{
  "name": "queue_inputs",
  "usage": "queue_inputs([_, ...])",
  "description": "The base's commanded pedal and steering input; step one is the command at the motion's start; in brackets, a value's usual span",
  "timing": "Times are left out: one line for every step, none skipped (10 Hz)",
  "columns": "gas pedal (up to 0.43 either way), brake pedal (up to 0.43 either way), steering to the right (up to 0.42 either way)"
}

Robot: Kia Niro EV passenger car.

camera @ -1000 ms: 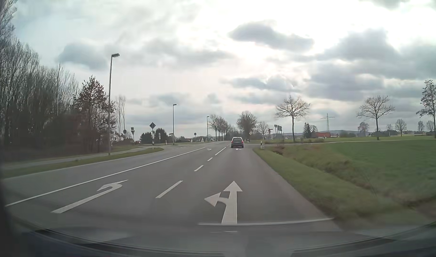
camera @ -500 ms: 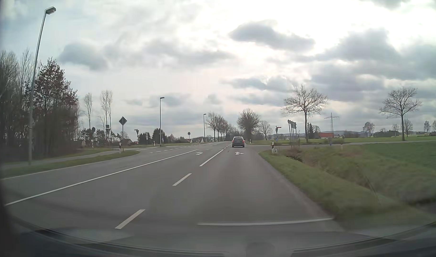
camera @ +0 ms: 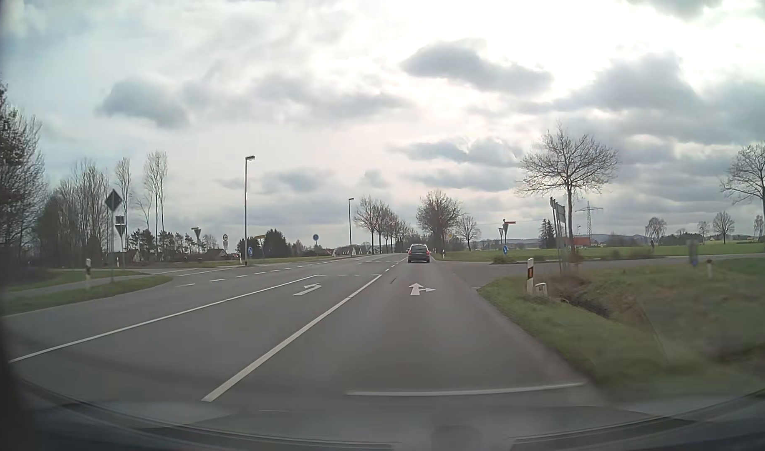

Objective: Follow the waypoints while adhering to traffic rules and regulations

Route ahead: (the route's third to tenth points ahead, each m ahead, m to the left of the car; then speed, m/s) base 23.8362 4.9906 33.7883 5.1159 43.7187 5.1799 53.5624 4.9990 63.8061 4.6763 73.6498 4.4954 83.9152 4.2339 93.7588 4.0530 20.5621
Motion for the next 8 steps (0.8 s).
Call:
queue_inputs([0.228, 0.000, 0.004])
queue_inputs([0.220, 0.000, 0.004])
queue_inputs([0.220, 0.000, 0.004])
queue_inputs([0.220, 0.000, 0.004])
queue_inputs([0.220, 0.000, 0.004])
queue_inputs([0.220, 0.000, 0.004])
queue_inputs([0.220, 0.000, 0.004])
queue_inputs([0.228, 0.000, 0.004])
